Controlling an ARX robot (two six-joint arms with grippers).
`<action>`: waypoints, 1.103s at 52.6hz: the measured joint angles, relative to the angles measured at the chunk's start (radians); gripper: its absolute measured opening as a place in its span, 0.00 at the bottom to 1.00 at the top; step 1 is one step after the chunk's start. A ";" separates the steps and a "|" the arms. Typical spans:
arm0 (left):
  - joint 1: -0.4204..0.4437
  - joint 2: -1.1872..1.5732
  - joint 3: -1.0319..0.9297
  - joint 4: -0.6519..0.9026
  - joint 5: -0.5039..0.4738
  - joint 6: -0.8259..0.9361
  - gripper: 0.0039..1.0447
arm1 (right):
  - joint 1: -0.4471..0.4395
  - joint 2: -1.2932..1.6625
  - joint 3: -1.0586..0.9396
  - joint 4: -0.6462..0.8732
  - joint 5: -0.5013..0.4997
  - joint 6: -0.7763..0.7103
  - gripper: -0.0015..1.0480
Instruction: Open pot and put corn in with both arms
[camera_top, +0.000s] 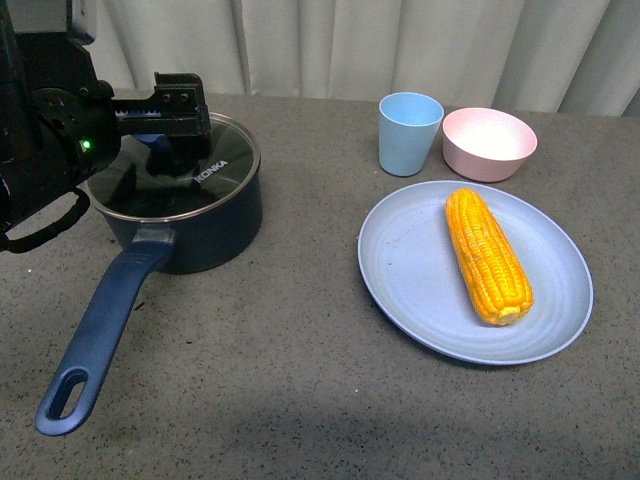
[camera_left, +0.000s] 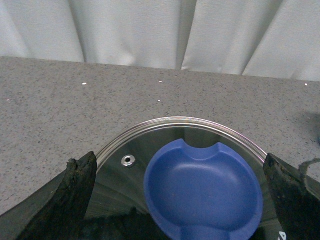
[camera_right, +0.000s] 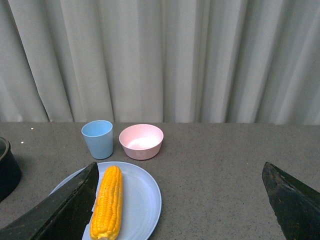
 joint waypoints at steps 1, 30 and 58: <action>0.000 0.003 0.004 -0.002 0.001 0.000 0.94 | 0.000 0.000 0.000 0.000 0.000 0.000 0.91; 0.010 0.061 0.072 -0.063 0.011 0.015 0.61 | 0.000 0.000 0.000 0.000 0.000 0.000 0.91; 0.272 -0.058 0.004 0.006 0.040 0.036 0.60 | 0.000 0.000 0.000 0.000 0.000 0.000 0.91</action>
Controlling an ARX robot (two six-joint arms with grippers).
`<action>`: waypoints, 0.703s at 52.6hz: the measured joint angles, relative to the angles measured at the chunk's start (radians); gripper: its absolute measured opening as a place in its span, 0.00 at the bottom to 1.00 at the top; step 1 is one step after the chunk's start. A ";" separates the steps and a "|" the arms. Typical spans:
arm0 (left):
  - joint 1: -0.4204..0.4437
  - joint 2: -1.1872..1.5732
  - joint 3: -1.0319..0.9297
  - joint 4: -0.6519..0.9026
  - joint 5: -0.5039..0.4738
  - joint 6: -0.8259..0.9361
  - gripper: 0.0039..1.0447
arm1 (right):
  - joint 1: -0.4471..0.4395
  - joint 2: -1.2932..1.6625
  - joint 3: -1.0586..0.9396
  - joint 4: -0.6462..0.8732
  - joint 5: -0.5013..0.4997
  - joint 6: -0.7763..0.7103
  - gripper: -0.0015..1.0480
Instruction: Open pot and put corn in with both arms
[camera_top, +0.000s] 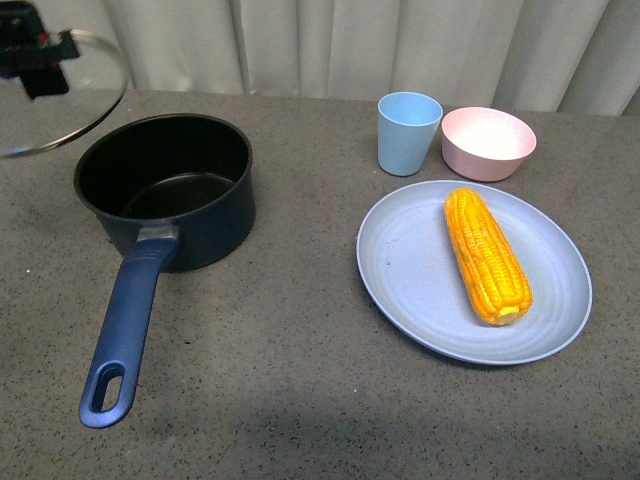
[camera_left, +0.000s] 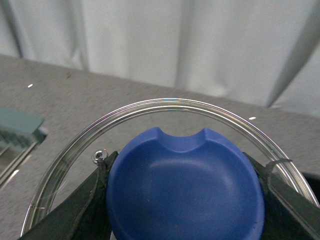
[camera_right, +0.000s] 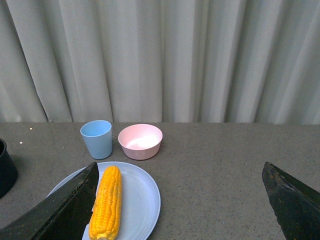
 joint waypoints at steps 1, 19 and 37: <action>0.025 0.019 -0.005 0.011 0.013 0.010 0.60 | 0.000 0.000 0.000 0.000 0.000 0.000 0.91; 0.163 0.229 0.012 0.095 0.074 0.050 0.60 | 0.000 0.000 0.000 0.000 0.000 0.000 0.91; 0.166 0.340 0.035 0.128 0.096 -0.002 0.60 | 0.000 0.000 0.000 0.000 0.000 0.000 0.91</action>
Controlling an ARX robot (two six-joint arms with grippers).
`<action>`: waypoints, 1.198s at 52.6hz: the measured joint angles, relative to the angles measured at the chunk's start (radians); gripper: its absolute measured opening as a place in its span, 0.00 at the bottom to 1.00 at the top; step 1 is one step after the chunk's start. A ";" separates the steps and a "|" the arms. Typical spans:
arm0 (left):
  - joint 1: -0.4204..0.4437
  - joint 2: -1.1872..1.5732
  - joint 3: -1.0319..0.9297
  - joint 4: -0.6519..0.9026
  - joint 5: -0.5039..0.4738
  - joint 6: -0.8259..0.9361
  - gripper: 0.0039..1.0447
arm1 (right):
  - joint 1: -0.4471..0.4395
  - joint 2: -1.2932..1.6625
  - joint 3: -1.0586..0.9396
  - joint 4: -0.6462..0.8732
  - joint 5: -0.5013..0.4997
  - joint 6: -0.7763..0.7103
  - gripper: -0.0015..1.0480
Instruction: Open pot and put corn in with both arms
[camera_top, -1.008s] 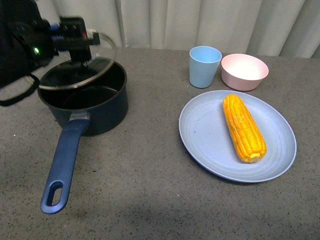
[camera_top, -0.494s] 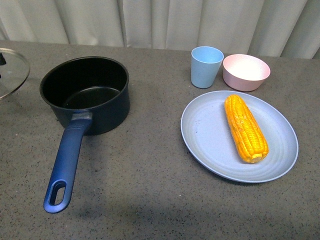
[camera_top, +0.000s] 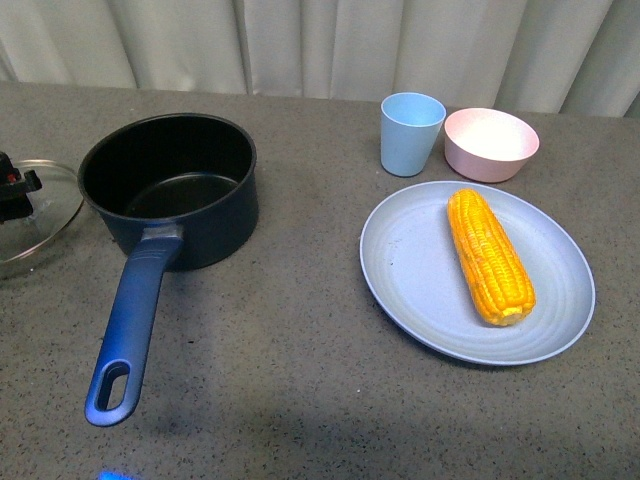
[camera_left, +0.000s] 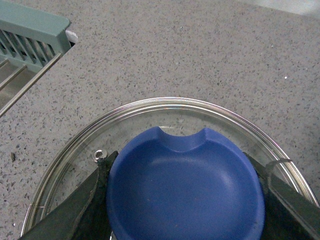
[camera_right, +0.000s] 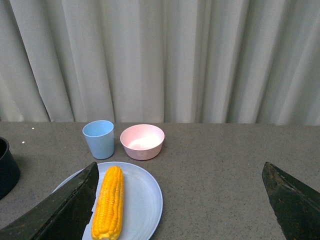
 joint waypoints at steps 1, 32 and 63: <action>0.000 0.004 0.000 0.004 0.000 0.001 0.60 | 0.000 0.000 0.000 0.000 0.000 0.000 0.91; 0.000 -0.075 -0.057 -0.001 -0.058 0.037 0.94 | 0.000 0.000 0.000 0.000 0.000 0.000 0.91; -0.034 -0.853 -0.577 0.053 0.230 0.024 0.63 | 0.000 0.000 0.000 0.000 -0.001 0.000 0.91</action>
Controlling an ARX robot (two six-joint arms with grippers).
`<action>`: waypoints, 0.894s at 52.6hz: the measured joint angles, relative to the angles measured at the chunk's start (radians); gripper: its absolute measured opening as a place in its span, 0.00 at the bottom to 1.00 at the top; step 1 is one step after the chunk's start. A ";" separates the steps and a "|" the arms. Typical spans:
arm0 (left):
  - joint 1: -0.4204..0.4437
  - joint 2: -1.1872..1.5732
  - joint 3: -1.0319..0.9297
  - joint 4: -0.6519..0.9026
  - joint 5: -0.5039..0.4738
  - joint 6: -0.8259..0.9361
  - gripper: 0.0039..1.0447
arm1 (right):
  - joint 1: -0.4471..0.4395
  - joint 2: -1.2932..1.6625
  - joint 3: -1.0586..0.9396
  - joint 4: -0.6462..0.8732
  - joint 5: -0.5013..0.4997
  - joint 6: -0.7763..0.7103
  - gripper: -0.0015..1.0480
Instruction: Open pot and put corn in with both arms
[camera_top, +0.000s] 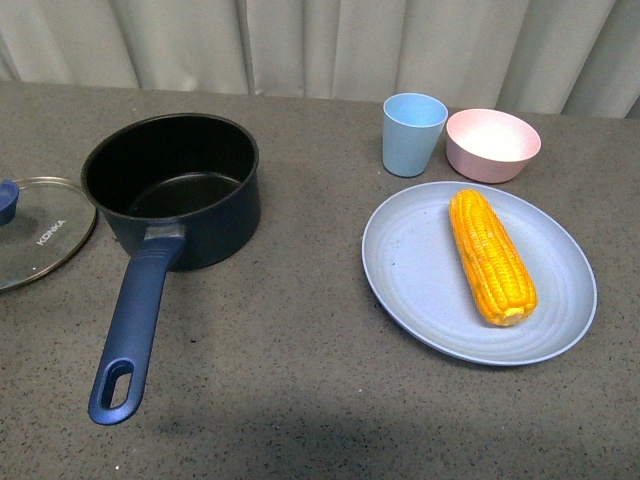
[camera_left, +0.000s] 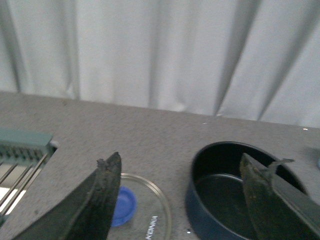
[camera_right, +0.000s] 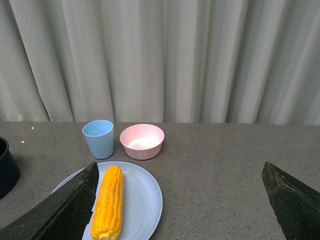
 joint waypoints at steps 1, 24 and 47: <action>-0.004 -0.010 -0.006 -0.003 0.001 0.001 0.62 | 0.000 0.000 0.000 0.000 0.000 0.000 0.91; -0.083 -0.463 -0.125 -0.337 -0.077 0.007 0.03 | 0.000 0.000 0.000 0.000 0.001 0.000 0.91; -0.167 -0.848 -0.175 -0.658 -0.156 0.009 0.03 | 0.000 0.000 0.000 0.000 0.001 0.000 0.91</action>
